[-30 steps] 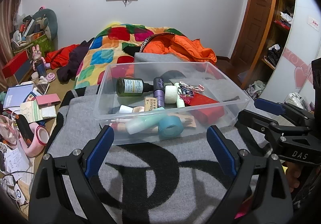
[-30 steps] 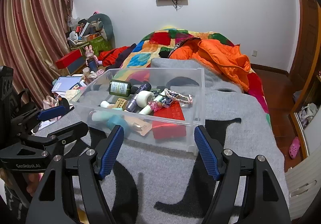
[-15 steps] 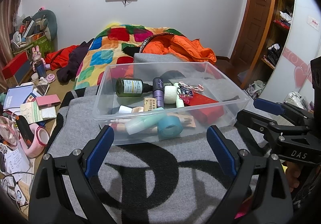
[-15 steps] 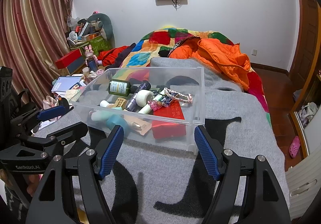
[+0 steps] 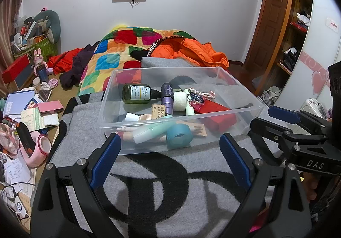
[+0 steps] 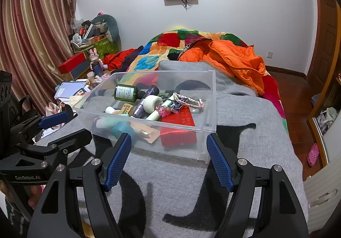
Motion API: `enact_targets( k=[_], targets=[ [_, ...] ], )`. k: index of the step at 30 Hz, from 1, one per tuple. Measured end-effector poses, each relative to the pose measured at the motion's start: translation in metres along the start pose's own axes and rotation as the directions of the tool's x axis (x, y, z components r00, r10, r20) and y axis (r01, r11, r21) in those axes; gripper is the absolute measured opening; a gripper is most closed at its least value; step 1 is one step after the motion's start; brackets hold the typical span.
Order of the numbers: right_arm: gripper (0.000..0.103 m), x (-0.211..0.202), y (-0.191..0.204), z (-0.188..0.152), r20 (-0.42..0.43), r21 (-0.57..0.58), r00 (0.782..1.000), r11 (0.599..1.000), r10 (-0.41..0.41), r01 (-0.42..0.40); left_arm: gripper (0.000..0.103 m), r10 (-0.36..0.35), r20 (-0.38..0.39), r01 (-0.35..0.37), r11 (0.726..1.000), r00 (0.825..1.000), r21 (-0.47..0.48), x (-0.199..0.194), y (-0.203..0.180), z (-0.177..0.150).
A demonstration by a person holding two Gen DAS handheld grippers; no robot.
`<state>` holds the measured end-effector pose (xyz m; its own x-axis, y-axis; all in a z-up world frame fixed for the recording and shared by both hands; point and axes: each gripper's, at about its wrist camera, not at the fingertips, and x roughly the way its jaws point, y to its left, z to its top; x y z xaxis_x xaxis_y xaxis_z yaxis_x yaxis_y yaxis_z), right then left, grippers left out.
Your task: Organize objects
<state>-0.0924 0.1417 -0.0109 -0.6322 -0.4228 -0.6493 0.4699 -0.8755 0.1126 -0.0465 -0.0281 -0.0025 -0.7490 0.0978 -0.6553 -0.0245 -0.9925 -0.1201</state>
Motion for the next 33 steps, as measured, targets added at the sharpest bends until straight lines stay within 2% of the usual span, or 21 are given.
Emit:
enact_targets(
  k=[33],
  targets=[
    [0.070, 0.0046, 0.0002, -0.0046, -0.013, 0.005, 1.000, 1.000, 0.002, -0.002, 0.094, -0.015, 0.001, 0.015, 1.000, 1.000, -0.008, 0.0013, -0.0020, 0.0016]
  ],
)
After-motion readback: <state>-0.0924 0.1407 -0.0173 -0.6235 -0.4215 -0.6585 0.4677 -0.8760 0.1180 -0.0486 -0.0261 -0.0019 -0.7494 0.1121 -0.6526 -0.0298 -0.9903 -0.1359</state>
